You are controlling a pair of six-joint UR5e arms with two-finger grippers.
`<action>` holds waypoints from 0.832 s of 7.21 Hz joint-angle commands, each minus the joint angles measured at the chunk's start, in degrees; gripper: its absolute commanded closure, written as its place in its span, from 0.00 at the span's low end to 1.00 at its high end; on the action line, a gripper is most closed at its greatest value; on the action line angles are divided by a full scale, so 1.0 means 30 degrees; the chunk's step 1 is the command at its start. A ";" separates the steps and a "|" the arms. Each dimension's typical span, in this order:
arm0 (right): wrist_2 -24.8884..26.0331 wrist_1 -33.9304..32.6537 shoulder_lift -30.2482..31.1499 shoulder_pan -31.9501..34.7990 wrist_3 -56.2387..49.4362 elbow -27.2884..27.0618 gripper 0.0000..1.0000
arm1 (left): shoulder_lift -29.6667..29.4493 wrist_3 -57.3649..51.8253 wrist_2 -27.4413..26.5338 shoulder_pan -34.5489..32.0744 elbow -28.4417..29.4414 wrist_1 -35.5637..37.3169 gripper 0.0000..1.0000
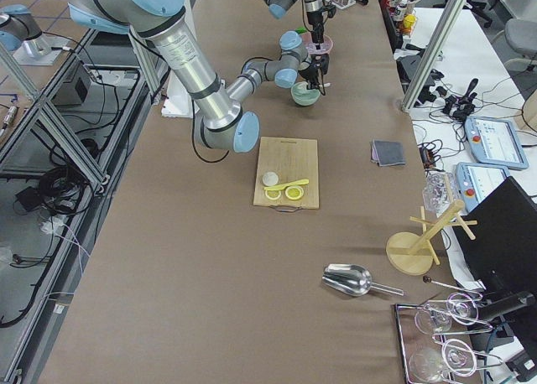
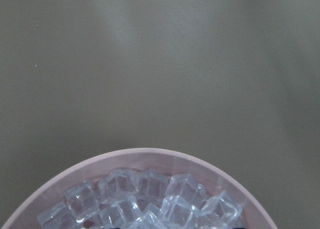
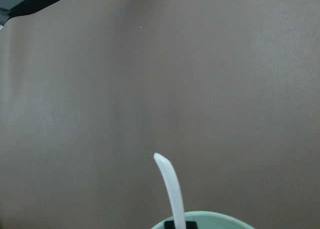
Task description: Put spoon and ice into bowl
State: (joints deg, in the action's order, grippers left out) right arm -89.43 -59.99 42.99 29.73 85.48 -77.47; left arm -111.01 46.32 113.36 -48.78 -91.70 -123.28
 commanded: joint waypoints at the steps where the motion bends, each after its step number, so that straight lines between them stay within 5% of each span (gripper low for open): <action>1: -0.0218 -0.0216 -0.0035 0.0224 0.0365 -0.0512 0.00 | 0.0030 0.0116 -0.0052 0.0000 -0.0019 -0.0010 0.17; 6: -0.3555 -0.1741 0.0024 0.2741 0.0072 -0.2010 0.00 | 0.0265 0.0175 -0.0141 0.0029 0.0010 0.0019 0.17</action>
State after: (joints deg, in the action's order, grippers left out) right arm -97.75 -64.38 42.99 35.93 86.01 -82.66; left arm -110.27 46.62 112.98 -48.76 -91.84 -123.29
